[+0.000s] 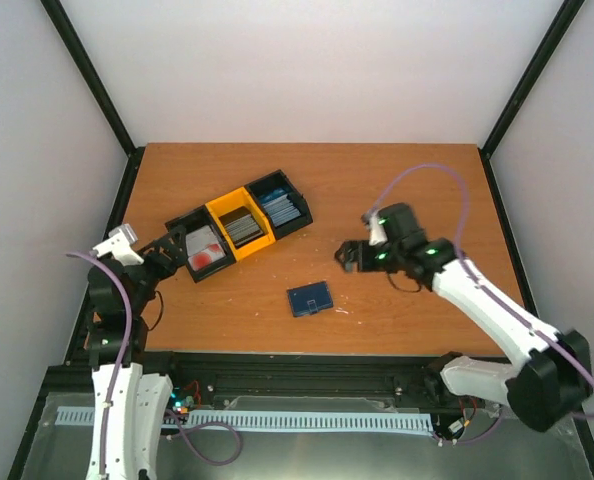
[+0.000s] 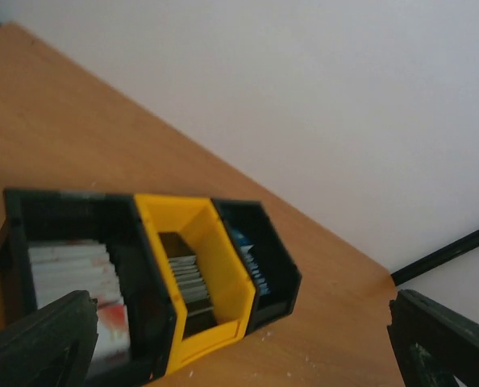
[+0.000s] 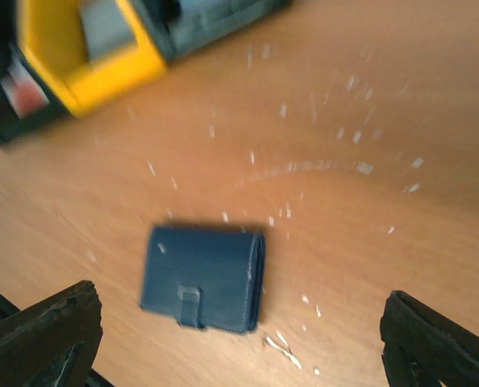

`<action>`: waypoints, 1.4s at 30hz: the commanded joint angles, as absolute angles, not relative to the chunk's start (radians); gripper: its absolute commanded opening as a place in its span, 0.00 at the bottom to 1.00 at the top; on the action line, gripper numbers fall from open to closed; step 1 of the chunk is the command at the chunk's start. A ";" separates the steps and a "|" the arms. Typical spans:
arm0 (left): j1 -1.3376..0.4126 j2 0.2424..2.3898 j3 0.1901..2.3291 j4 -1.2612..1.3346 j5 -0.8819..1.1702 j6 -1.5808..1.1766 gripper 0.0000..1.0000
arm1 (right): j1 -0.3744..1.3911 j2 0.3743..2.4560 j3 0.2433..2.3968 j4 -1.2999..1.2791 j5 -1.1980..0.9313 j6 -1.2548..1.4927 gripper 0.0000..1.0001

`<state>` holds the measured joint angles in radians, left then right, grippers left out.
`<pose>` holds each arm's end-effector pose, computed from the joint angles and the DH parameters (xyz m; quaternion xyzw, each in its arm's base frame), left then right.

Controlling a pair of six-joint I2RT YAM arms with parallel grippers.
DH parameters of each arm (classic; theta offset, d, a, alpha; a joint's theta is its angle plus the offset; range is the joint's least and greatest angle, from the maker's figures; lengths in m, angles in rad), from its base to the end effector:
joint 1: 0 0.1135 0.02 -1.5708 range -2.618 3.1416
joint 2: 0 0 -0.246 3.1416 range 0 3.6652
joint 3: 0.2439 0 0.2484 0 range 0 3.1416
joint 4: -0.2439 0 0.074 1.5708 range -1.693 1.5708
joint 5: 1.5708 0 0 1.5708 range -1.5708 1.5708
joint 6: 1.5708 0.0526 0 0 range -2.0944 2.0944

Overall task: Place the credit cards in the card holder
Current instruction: Turn over the card holder at the center of the board.

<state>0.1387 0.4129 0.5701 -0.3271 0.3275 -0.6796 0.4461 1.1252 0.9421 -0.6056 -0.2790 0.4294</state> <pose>0.1463 0.0033 0.2883 -0.2037 0.7339 -0.2900 0.5795 0.2190 0.1208 0.2622 -0.0606 0.9151 0.2764 0.2874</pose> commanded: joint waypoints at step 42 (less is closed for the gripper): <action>0.146 0.488 0.672 -0.403 0.389 -0.643 1.00 | 1.139 1.673 0.876 -0.365 0.248 -0.645 0.16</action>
